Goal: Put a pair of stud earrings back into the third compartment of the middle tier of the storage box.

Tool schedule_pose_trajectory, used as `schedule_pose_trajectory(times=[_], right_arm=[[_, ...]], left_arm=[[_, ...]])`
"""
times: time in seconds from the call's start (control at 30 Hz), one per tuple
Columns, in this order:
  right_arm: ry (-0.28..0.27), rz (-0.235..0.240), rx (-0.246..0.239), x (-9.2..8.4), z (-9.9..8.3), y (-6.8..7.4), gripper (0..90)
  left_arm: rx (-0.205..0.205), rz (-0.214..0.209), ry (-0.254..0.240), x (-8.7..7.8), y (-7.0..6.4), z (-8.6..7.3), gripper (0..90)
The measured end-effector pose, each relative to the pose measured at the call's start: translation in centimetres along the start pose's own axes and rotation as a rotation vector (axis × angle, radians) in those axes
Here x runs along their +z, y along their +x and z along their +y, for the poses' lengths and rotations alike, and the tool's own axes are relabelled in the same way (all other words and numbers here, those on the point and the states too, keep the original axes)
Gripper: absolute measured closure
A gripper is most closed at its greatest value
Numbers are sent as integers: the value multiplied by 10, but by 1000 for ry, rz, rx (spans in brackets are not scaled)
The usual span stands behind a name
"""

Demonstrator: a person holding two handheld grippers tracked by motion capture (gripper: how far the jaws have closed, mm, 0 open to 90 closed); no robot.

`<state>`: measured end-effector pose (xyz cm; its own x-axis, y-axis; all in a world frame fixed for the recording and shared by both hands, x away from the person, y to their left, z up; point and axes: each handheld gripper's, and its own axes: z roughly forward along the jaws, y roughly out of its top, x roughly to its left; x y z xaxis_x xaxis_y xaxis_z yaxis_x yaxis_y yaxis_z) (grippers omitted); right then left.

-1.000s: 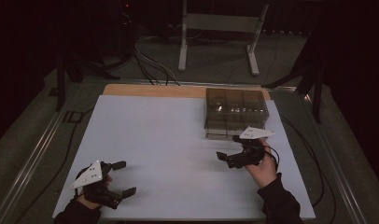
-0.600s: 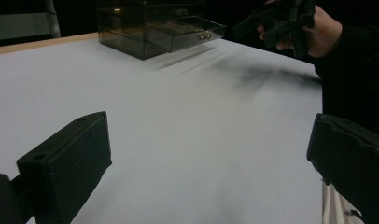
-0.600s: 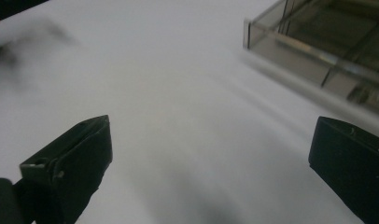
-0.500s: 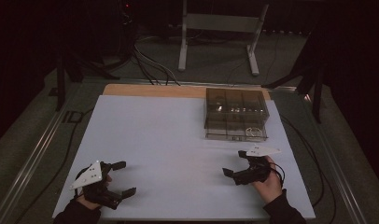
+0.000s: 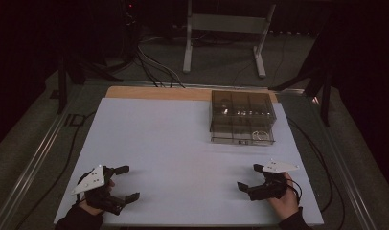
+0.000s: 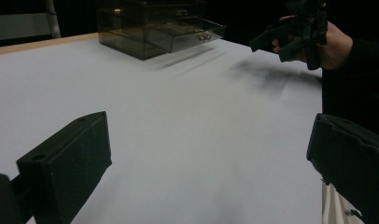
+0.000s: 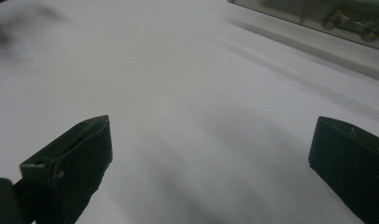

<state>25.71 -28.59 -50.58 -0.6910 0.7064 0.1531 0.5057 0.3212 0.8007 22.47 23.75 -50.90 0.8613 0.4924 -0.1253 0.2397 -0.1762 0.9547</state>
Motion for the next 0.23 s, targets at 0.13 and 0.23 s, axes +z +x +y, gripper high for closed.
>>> schedule_pose_trajectory(times=[0.13, 0.23], right_arm=[[-5, -16, 12, -4, -7, -4, 0], [-5, -14, 12, -6, -10, -5, 0]], left_arm=[[-1, 0, -1, 0, 0, 0, 7], [-2, 1, -1, 0, 0, 0, 7]])
